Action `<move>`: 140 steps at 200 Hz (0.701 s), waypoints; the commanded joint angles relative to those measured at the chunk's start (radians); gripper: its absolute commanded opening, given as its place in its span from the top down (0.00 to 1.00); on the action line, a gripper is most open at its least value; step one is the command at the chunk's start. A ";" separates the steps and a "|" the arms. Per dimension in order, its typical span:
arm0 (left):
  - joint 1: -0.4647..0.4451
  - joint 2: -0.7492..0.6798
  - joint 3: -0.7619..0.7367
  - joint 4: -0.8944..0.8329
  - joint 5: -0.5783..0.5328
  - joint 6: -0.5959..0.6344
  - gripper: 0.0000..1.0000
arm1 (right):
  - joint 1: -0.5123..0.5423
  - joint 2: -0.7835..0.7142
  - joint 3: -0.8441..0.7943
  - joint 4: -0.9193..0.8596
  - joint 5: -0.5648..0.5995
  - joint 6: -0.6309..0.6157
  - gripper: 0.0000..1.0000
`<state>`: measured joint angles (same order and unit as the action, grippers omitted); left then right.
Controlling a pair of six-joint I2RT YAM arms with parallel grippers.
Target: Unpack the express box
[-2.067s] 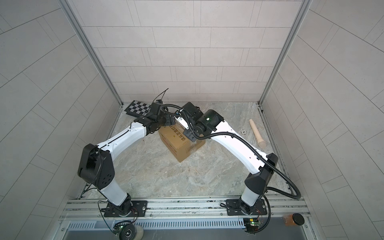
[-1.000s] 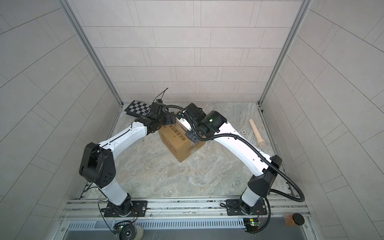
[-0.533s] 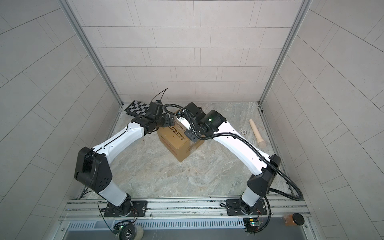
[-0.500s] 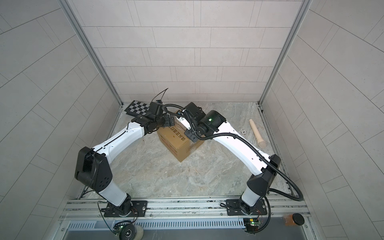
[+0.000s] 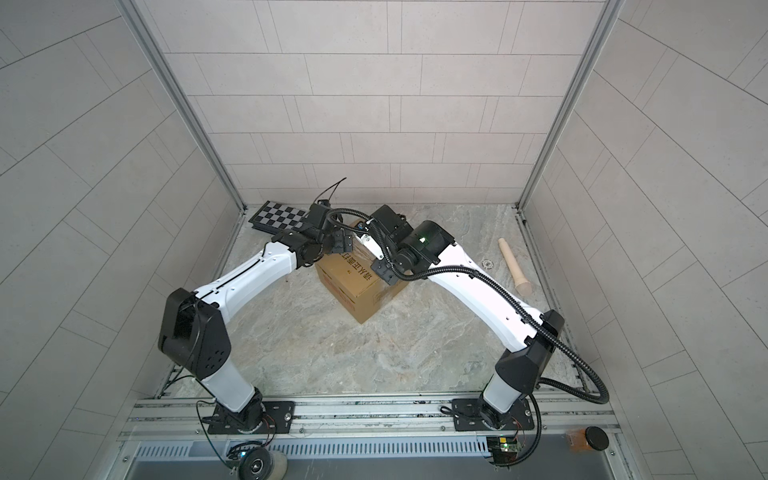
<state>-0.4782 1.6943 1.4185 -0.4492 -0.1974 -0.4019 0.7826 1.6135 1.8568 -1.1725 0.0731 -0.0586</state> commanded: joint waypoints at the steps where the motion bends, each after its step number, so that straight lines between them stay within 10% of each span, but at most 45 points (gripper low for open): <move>1: -0.002 0.054 -0.047 -0.073 -0.020 0.015 0.00 | 0.007 -0.071 -0.007 -0.121 -0.002 0.005 1.00; 140: -0.003 0.006 -0.035 -0.039 0.066 0.011 0.00 | 0.007 0.005 -0.014 0.006 -0.068 0.000 1.00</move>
<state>-0.4889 1.6958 1.4075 -0.4191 -0.1669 -0.4023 0.7830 1.5753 1.8339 -1.1900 0.0635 -0.0479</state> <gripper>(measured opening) 0.997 0.185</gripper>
